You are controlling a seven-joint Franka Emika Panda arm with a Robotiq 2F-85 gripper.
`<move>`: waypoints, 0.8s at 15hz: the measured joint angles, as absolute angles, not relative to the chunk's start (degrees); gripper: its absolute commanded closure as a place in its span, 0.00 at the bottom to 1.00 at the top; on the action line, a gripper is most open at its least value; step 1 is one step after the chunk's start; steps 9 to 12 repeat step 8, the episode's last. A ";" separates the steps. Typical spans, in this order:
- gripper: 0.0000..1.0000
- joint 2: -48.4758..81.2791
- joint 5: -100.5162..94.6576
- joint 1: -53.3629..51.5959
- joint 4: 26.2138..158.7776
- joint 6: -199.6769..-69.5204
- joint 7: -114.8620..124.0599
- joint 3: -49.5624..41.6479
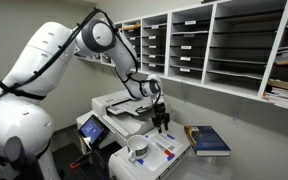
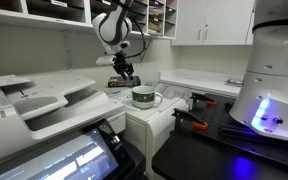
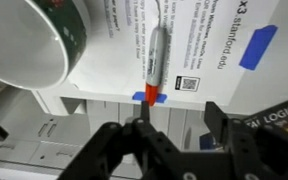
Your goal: Remove the marker from the white/green mug
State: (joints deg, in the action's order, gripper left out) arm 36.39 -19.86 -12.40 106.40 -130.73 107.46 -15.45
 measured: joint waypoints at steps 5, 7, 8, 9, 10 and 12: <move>0.00 23.51 -22.34 -13.63 115.67 -131.20 103.34 -12.70; 0.00 17.22 -22.34 -13.16 120.80 -131.08 101.17 -11.34; 0.00 14.04 -22.34 -12.87 123.18 -130.63 100.36 -10.79; 0.00 14.04 -22.34 -12.87 123.18 -130.63 100.36 -10.79; 0.00 14.04 -22.34 -12.87 123.18 -130.63 100.36 -10.79; 0.00 14.04 -22.34 -12.87 123.18 -130.63 100.36 -10.79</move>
